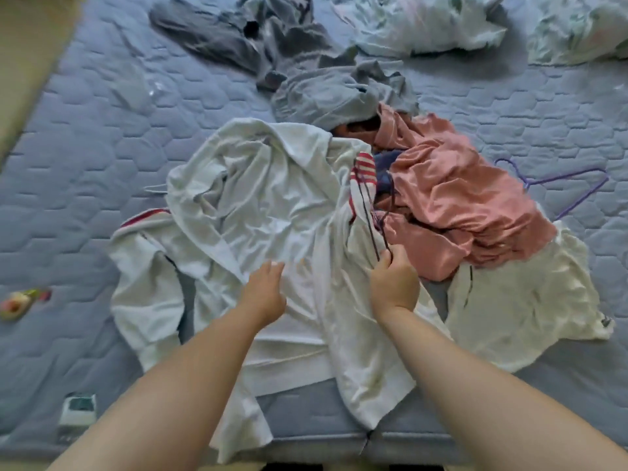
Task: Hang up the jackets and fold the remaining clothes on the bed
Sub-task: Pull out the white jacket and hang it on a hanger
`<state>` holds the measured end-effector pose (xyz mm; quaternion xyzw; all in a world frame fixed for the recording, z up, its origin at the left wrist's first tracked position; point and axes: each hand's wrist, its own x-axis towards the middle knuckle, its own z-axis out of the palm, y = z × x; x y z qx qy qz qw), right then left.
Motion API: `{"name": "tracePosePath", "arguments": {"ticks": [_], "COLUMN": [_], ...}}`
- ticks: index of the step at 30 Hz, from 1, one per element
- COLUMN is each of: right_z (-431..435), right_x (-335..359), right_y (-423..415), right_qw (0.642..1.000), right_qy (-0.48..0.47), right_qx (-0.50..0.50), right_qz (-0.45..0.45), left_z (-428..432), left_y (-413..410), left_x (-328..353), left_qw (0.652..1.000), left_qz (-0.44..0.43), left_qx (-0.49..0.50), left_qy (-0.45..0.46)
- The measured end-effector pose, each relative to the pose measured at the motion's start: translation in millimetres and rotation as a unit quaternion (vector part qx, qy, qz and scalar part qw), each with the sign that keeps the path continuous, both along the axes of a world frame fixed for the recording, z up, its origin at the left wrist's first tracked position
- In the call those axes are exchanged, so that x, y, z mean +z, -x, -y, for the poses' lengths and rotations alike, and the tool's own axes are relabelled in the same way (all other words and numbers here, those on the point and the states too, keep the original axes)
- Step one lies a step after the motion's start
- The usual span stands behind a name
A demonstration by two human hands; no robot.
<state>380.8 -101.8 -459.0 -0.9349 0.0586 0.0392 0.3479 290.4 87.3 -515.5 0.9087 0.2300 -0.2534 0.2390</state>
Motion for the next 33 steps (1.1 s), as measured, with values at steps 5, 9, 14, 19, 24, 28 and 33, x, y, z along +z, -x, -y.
{"name": "tracePosePath", "arguments": {"ticks": [5, 9, 14, 19, 24, 28, 33], "right_z": [-80, -121, -134, -141, -152, -151, -123], "right_x": [-9, -26, -46, -52, -47, -33, 7], "right_y": [10, 15, 15, 9, 7, 2, -17], "right_qw": [0.995, 0.98, 0.984, 0.98, 0.973, 0.972, 0.979], "right_qy": [0.03, 0.077, 0.057, 0.033, -0.016, -0.035, -0.052], "right_qx": [0.091, 0.152, 0.109, 0.134, 0.138, 0.123, 0.084], "right_qz": [-0.031, -0.1, -0.126, -0.14, -0.185, -0.199, -0.177], "left_z": [-75, -109, -137, -167, -178, -171, -137], "left_y": [33, 34, 6, -29, -51, -67, -75], "left_x": [-14, -23, -36, -37, -18, 11, 69], "left_qw": [0.991, 0.943, 0.847, 0.761, 0.727, 0.696, 0.802], "left_qz": [0.046, 0.058, 0.163, 0.228, 0.233, 0.228, 0.173], "left_qx": [0.108, 0.316, 0.454, 0.543, 0.576, 0.586, 0.414], "left_qy": [-0.065, 0.083, 0.222, 0.271, 0.292, 0.348, 0.394]}}
